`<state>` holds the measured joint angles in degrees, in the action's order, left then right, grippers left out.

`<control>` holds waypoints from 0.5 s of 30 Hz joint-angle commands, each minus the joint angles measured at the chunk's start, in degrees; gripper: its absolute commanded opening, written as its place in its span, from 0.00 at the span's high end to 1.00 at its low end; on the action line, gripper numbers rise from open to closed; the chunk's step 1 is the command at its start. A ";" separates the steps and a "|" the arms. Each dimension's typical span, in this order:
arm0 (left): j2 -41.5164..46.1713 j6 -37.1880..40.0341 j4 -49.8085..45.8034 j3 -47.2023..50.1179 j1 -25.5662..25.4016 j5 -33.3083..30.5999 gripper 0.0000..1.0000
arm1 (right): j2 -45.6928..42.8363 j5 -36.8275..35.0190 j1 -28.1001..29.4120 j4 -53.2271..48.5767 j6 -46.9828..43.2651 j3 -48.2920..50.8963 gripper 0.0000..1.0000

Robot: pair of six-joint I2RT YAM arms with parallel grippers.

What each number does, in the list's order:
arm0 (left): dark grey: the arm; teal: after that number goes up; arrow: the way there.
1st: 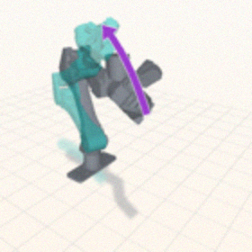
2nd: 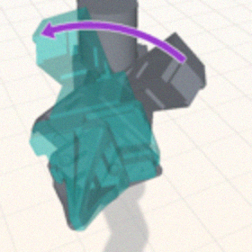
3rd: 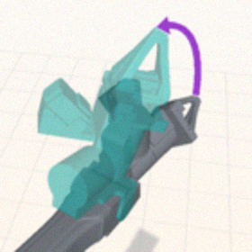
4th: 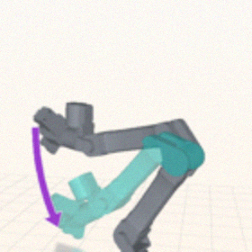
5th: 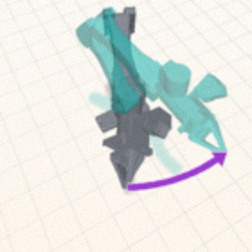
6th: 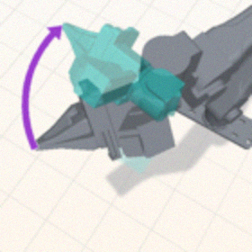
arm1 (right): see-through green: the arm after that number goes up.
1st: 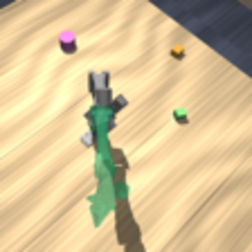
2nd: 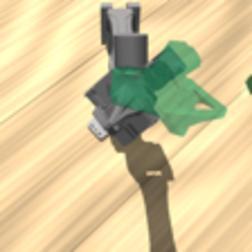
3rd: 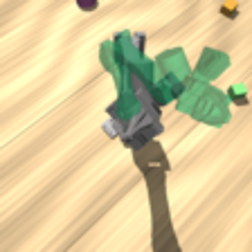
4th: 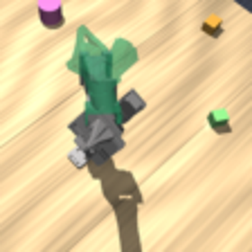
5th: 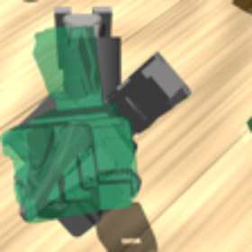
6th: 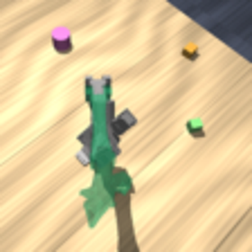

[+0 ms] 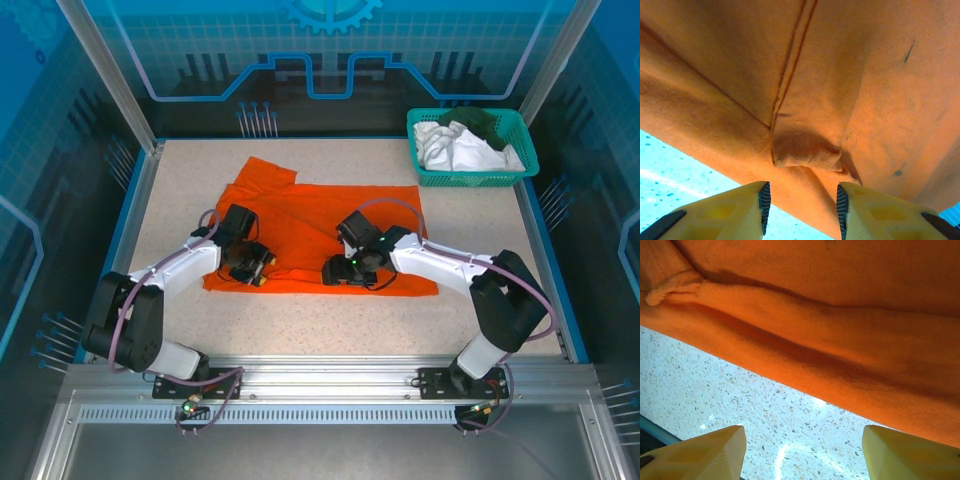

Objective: Fold and stack the t-shirts

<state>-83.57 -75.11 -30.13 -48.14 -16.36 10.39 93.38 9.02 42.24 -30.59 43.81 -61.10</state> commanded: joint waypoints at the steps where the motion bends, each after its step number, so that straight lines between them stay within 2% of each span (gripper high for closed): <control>1: -1.38 -1.47 -0.22 0.04 -0.34 -0.57 0.58 | 1.42 0.03 0.61 -1.49 -1.06 -1.81 0.36; 15: -4.38 -2.22 2.61 1.25 -0.51 0.21 0.62 | 2.24 0.30 0.59 -1.65 -1.10 -2.40 0.36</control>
<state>-86.98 -76.60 -27.92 -47.81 -16.45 10.33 94.89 9.04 42.24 -30.89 43.42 -61.63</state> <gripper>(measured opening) 0.382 0.637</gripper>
